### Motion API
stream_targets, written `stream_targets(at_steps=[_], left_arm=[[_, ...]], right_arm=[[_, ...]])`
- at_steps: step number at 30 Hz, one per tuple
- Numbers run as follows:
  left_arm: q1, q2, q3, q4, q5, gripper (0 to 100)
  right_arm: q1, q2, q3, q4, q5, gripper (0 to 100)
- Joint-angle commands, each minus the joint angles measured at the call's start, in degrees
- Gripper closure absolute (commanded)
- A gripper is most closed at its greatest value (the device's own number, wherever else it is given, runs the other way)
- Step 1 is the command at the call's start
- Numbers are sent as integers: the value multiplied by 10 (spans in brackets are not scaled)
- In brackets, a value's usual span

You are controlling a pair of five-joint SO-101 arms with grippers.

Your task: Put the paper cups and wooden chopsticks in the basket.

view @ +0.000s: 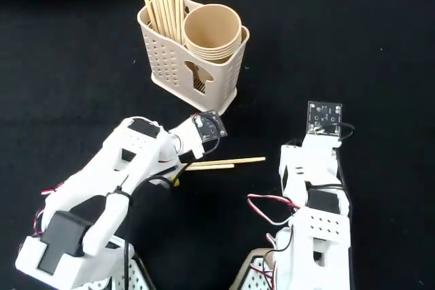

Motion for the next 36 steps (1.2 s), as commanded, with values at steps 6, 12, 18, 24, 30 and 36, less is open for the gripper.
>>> stream_targets(at_steps=[6, 12, 18, 24, 30, 36], left_arm=[[15, 156, -120, 73, 0, 748], [45, 179, -141, 91, -3, 863], [60, 179, -142, 91, 2, 971], [60, 165, -140, 91, 16, 970], [60, 67, -120, 145, 23, 970], [60, -11, -79, 149, 23, 970]], right_arm=[[-6, -10, -2, -11, 3, 959], [-6, -10, -2, -11, 2, 959], [-7, -10, -2, -11, 2, 959], [-7, -10, -2, -11, 2, 959], [-8, -10, -2, -12, 1, 959], [-40, -10, 2, -12, 4, 959]])
